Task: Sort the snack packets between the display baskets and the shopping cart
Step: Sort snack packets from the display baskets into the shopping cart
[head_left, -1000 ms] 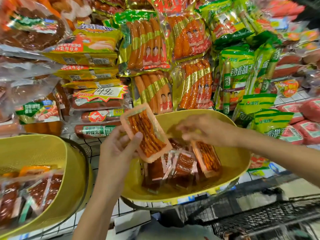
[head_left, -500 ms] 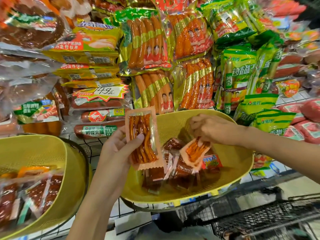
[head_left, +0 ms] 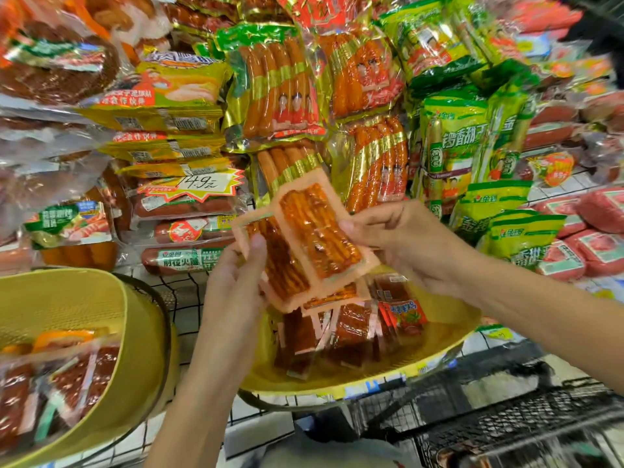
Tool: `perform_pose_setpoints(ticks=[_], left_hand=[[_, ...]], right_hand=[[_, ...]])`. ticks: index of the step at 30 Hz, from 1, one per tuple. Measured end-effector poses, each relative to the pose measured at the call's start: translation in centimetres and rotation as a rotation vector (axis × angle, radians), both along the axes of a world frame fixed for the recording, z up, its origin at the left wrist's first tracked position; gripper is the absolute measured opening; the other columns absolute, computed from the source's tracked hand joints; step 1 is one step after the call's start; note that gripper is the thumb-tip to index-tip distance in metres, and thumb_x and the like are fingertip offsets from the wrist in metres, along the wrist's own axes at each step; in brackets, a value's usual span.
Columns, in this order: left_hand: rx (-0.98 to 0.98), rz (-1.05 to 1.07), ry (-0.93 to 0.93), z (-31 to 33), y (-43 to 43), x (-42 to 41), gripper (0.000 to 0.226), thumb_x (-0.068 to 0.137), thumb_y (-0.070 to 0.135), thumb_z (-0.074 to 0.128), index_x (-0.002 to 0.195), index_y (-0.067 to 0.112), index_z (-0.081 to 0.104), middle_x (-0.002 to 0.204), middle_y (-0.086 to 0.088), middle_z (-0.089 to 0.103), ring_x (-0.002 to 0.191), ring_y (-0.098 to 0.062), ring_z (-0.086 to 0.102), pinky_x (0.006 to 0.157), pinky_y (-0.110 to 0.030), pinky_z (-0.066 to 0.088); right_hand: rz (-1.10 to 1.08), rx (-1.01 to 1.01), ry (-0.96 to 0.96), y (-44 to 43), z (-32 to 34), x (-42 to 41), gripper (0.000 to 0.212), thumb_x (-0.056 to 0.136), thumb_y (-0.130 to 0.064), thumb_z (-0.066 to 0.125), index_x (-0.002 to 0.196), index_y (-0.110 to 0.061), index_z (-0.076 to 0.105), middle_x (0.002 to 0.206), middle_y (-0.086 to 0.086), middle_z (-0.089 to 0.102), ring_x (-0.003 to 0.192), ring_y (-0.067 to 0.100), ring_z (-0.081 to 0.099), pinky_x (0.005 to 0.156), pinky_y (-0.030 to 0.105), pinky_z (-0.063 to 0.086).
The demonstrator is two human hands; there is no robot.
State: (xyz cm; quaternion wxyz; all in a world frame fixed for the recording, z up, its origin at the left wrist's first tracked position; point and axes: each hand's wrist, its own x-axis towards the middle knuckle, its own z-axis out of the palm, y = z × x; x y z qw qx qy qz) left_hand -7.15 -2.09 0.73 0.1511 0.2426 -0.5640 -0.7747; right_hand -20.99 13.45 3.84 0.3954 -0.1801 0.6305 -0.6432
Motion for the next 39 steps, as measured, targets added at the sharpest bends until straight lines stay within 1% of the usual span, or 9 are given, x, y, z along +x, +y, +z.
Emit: perform_pose_setpoints(ticks=[5,7,10,12,14,23,30,36,39], left_hand=[[-0.116,0.057,-0.006,0.0,0.2,-0.5,0.048,0.069,0.032,0.072,0.113,0.016,0.059,0.103,0.001,0.073,0.098,-0.014,0.069,0.085,-0.037,0.055],[-0.162,0.122,-0.008,-0.2,-0.8,0.0,0.040,0.071,0.026,0.073,0.109,0.021,0.061,0.099,0.004,0.073,0.094,-0.012,0.069,0.078,-0.029,0.053],[-0.151,0.217,-0.027,-0.5,-2.8,0.8,0.033,0.071,0.025,0.071,0.103,0.025,0.064,0.096,0.004,0.074,0.091,-0.014,0.070,0.078,-0.033,0.053],[-0.159,0.234,-0.041,-0.6,-3.6,1.1,0.032,0.069,0.026,0.072,0.100,0.026,0.065,0.096,0.003,0.074,0.092,-0.016,0.070,0.081,-0.038,0.054],[-0.171,0.229,-0.049,-0.7,-3.8,1.5,0.032,0.070,0.027,0.073,0.101,0.027,0.065,0.098,0.002,0.074,0.093,-0.018,0.070,0.082,-0.041,0.054],[-0.163,0.214,-0.058,-0.6,-3.8,2.5,0.044,0.065,0.033,0.075,0.107,0.027,0.064,0.103,0.001,0.073,0.099,-0.020,0.069,0.089,-0.052,0.052],[-0.191,0.201,-0.024,-0.7,-3.8,2.6,0.064,0.057,0.034,0.079,0.117,0.026,0.059,0.102,0.005,0.072,0.096,-0.015,0.069,0.074,-0.032,0.058],[-0.248,0.204,0.079,-0.5,-3.8,2.6,0.073,0.069,0.018,0.075,0.132,0.041,0.047,0.106,0.021,0.068,0.098,0.001,0.066,0.069,-0.015,0.054],[-0.247,0.199,0.096,-0.3,-3.7,2.4,0.070,0.072,0.012,0.073,0.133,0.035,0.048,0.106,0.019,0.068,0.097,0.000,0.066,0.069,-0.015,0.054]], right_hand=[[0.065,0.150,0.251,-2.8,-0.8,1.1,0.019,0.077,-0.026,0.072,0.073,-0.007,0.071,0.070,0.012,0.069,0.059,0.017,0.060,0.056,0.021,0.052],[0.199,0.352,0.561,-3.0,-2.4,-0.5,0.024,0.089,-0.029,0.061,0.081,-0.008,0.071,0.071,0.012,0.069,0.052,0.011,0.057,0.054,0.019,0.050],[0.562,0.730,1.152,-3.0,-5.8,-1.8,0.022,0.099,-0.021,0.049,0.107,-0.012,0.067,0.103,0.006,0.068,0.083,0.010,0.060,0.078,0.028,0.050],[0.719,0.812,1.274,-3.2,-7.6,-1.4,0.021,0.100,-0.014,0.046,0.116,-0.010,0.059,0.112,0.006,0.062,0.088,0.015,0.057,0.070,0.026,0.048],[0.845,0.859,1.235,-3.5,-8.6,-0.9,0.023,0.100,-0.012,0.043,0.121,-0.008,0.052,0.112,0.009,0.058,0.083,0.018,0.056,0.063,0.028,0.046],[1.024,1.007,1.245,-4.2,-9.0,-0.7,0.040,0.091,-0.025,0.061,0.129,-0.016,0.049,0.128,0.007,0.045,0.123,0.028,0.042,0.100,0.040,0.037],[0.866,1.047,1.069,-4.3,-9.3,-0.7,0.089,0.079,-0.025,0.075,0.145,-0.007,0.018,0.120,0.012,0.053,0.099,0.023,0.051,0.077,0.029,0.040],[0.590,0.886,0.830,-2.7,-6.4,-3.2,0.028,0.085,-0.027,0.069,0.103,-0.011,0.054,0.088,-0.002,0.061,0.078,0.012,0.056,0.061,0.023,0.042],[0.371,0.553,0.440,-0.9,-3.5,-3.7,0.025,0.086,-0.025,0.064,0.096,-0.003,0.061,0.081,0.005,0.068,0.077,0.012,0.065,0.071,0.030,0.051]])
